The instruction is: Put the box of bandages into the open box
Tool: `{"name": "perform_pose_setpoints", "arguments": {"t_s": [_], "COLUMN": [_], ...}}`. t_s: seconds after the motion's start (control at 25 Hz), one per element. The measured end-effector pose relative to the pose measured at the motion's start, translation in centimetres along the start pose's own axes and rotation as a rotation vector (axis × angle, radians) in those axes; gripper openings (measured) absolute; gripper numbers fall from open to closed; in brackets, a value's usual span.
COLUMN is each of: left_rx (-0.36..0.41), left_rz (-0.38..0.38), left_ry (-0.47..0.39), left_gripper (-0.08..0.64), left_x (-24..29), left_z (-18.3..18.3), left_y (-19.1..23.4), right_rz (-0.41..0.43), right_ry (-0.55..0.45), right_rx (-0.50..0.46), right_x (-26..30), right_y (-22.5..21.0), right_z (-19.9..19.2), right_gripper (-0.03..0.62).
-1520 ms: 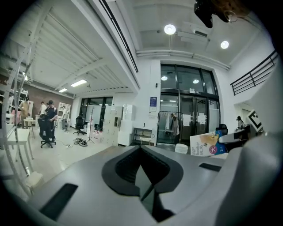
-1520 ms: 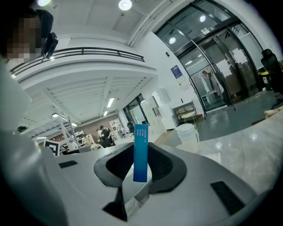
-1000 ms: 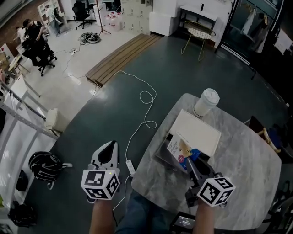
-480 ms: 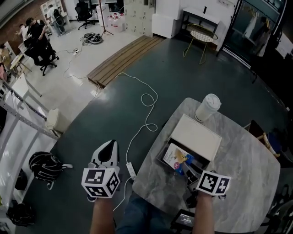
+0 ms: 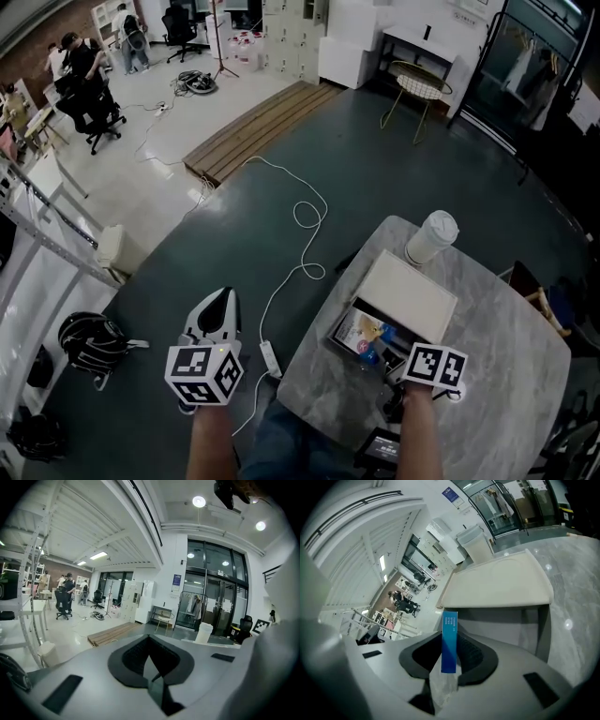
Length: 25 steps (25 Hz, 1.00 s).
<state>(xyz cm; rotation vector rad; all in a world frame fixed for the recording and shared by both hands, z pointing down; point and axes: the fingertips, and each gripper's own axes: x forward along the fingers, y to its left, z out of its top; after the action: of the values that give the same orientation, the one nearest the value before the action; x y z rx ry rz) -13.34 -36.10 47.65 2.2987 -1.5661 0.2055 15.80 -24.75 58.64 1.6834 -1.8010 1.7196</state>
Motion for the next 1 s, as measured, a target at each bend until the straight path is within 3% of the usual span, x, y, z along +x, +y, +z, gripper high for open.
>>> {"name": "perform_pose_setpoints", "arguments": {"t_s": [0.24, 0.44, 0.76, 0.92, 1.0], "left_rx": [-0.017, -0.02, -0.026, -0.025, -0.021], "left_rz": [0.022, 0.016, 0.01, 0.002, -0.004], "left_ry": [-0.004, 0.005, 0.018, 0.024, 0.024], "left_gripper": [0.012, 0.012, 0.012, 0.012, 0.012], "left_x": [0.1, 0.3, 0.6, 0.7, 0.8], "left_z": [0.0, -0.3, -0.7, -0.9, -0.9], "left_y": [1.5, 1.5, 1.7, 1.7, 1.8], "right_rz": [-0.102, -0.224, -0.298, -0.4, -0.41], "right_ry": [0.032, 0.068, 0.14, 0.22, 0.23], "right_rx": [0.006, -0.052, -0.063, -0.13, -0.155], "right_x": [0.7, 1.3, 2.7, 3.9, 4.2], "right_y": [-2.2, -4.1, -6.4, -7.4, -7.1], "right_z": [-0.4, -0.9, -1.0, -1.8, -1.7], "right_gripper": [0.126, 0.16, 0.166, 0.167, 0.167]}}
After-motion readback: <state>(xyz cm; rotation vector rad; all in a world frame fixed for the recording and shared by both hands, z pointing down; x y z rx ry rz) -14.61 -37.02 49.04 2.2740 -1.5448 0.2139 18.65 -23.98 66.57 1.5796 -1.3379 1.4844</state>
